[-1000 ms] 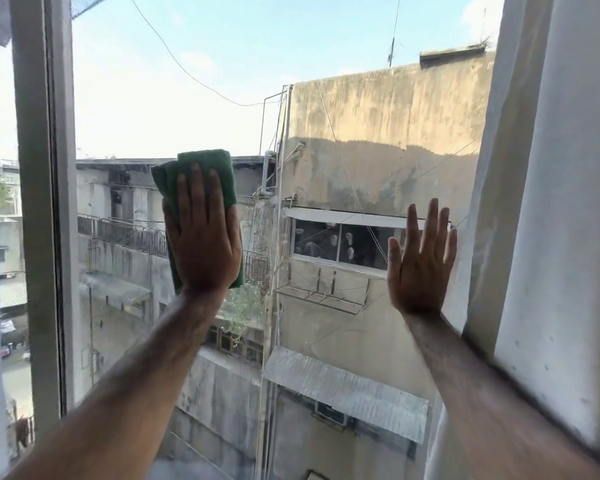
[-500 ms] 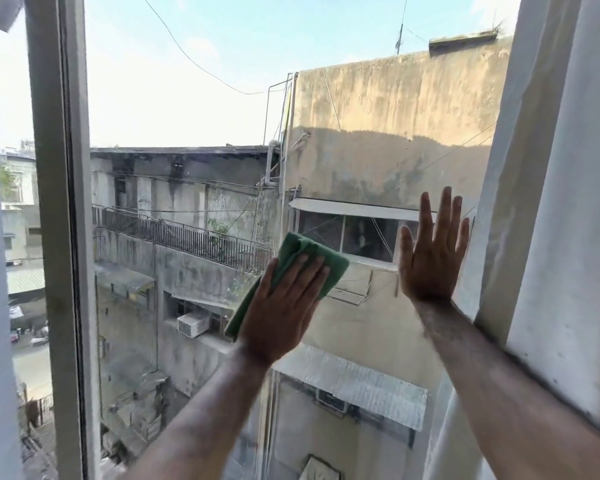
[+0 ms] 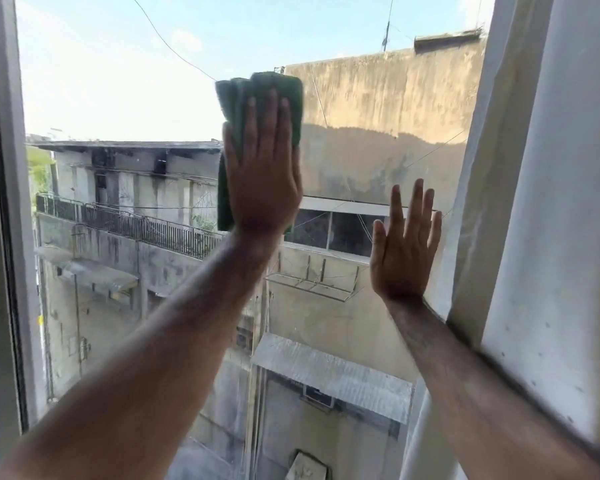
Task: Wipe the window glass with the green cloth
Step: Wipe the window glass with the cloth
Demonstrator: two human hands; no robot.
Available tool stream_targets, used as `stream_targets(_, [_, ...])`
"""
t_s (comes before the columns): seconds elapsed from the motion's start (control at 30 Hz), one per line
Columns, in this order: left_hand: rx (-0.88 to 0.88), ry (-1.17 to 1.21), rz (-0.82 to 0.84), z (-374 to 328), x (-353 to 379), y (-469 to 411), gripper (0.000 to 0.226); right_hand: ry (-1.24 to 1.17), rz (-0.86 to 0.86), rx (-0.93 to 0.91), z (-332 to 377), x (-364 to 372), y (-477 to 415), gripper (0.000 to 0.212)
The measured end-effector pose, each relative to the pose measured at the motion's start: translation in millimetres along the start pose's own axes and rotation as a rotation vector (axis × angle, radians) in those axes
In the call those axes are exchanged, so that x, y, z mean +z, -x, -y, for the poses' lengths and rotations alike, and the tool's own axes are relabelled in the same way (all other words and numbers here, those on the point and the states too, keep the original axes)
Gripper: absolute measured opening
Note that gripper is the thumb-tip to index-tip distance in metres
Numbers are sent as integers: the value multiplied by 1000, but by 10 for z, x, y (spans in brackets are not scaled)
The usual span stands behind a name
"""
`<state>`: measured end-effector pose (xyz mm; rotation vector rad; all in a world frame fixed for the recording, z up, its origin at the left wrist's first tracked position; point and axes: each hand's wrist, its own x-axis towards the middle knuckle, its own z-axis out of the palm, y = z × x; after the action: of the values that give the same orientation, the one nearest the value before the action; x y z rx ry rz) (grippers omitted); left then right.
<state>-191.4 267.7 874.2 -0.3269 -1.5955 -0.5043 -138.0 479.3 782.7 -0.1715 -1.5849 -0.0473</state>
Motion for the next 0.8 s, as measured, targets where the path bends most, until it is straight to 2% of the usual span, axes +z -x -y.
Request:
stream_targets(0.1, [287,35,82,-434,184,532,56,-33,3,1,-20,-27,-14,59])
stream_targets(0.2, [478,39,204,-465,248,1451,66,-59,-5,11,-12,-43,6,55])
stream_targets(0.37, [501,-74,352,349,-3,2576,72,-70,6,16,1,-80,2,55])
stream_targets(0.47, [319,-96,344,995,-268,2453,66,-61,3,18,2,-88,11,56])
stream_targets(0.57, [-87,-121,220,1393,-402,1712,60,-43,-15,12,8,-60,23,56])
stream_targets(0.67, [-438,-95,4,1282,-403,761,62,-29,-18,20,22,-56,33,57])
stream_targets(0.73, [-504,-78,-88,964,-312,328,62,-29,-14,20,19,-48,38,57])
stream_targets(0.8, [-407,-75,-99,490,-181,162,59,-32,-13,18,8,-40,38,57])
